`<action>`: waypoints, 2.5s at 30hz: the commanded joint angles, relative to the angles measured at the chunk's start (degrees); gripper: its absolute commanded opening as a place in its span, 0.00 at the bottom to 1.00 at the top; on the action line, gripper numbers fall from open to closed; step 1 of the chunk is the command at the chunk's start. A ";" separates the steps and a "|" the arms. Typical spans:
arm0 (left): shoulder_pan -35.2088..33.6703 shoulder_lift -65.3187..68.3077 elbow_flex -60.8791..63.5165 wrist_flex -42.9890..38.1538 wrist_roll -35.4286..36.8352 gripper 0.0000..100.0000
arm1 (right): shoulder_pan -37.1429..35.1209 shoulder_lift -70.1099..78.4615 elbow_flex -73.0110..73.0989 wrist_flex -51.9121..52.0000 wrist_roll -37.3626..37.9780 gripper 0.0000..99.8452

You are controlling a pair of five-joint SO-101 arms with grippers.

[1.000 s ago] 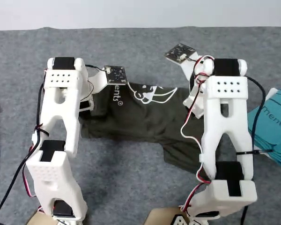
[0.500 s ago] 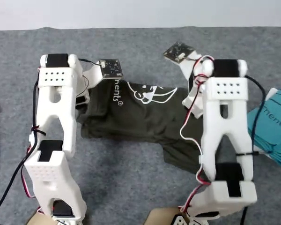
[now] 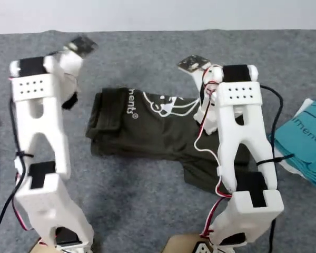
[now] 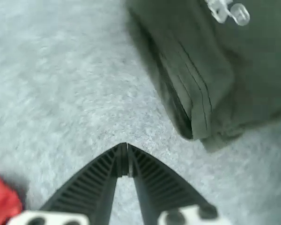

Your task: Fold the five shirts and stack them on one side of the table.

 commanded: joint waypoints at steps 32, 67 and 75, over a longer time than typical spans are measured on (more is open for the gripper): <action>-3.25 -30.51 26.42 -4.40 13.10 0.00 | 14.02 16.57 -4.04 -14.20 -3.25 0.19; -2.81 -30.95 30.46 -4.48 13.10 0.00 | 13.41 18.59 -4.04 -17.89 -0.97 0.19; -2.81 -30.95 30.46 -4.22 13.10 0.00 | 13.41 18.59 -4.04 -17.36 3.16 0.06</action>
